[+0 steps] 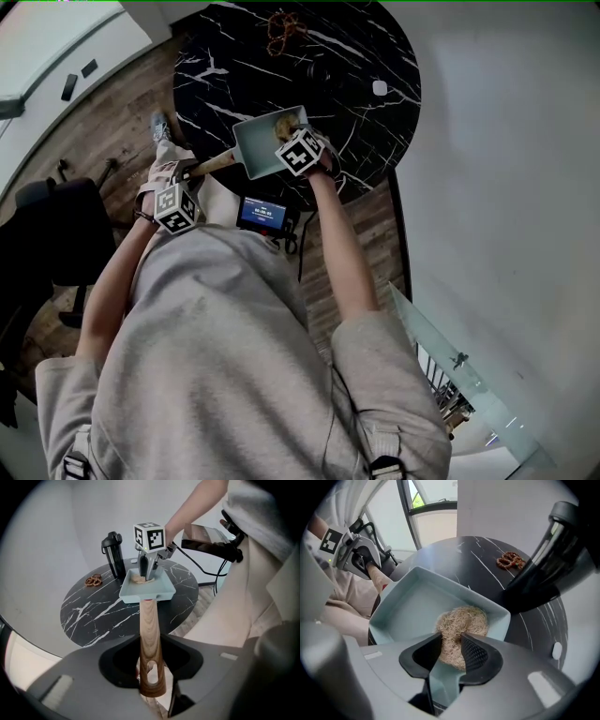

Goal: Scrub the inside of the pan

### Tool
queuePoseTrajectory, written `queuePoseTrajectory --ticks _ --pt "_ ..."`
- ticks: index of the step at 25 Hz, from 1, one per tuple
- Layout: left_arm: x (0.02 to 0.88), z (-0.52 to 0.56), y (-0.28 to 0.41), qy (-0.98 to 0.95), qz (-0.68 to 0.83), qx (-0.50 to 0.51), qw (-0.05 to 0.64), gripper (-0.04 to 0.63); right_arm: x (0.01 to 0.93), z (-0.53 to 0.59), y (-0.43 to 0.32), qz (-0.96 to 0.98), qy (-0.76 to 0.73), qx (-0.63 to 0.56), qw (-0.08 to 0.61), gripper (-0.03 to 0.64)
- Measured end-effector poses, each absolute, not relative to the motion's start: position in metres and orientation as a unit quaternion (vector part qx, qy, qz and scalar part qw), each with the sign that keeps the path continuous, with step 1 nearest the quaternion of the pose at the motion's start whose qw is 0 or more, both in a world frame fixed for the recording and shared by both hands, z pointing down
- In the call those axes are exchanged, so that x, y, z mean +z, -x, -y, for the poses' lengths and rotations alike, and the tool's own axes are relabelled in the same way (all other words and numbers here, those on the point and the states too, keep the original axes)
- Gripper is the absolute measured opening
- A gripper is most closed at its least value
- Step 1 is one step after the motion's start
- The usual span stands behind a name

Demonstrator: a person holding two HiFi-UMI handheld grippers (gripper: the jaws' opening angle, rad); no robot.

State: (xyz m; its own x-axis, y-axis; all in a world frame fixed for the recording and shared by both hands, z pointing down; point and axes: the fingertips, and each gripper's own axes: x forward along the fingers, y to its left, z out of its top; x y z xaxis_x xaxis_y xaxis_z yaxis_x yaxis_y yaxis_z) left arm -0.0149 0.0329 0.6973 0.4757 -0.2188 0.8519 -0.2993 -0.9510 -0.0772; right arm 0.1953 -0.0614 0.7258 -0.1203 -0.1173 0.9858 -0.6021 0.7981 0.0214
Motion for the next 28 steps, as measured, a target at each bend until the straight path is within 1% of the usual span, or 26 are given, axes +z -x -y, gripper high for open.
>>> queuePoseTrajectory --ticks 5,14,19,28 --pt "0.697 -0.033 0.014 -0.854 0.154 0.495 0.041 0.127 0.725 0.055 -0.183 0.733 -0.226 0.219 0.603 0.136" --pt "0.699 -0.032 0.013 -0.85 0.158 0.501 0.041 0.127 0.726 0.027 -0.123 0.764 -0.143 0.181 0.602 0.112" --pt "0.699 -0.032 0.013 -0.848 0.158 0.504 0.043 0.127 0.725 0.017 -0.099 0.775 -0.116 0.181 0.595 0.101" --pt "0.699 -0.032 0.012 -0.846 0.157 0.507 0.044 0.129 0.724 0.02 -0.089 0.786 -0.156 0.272 0.533 0.092"
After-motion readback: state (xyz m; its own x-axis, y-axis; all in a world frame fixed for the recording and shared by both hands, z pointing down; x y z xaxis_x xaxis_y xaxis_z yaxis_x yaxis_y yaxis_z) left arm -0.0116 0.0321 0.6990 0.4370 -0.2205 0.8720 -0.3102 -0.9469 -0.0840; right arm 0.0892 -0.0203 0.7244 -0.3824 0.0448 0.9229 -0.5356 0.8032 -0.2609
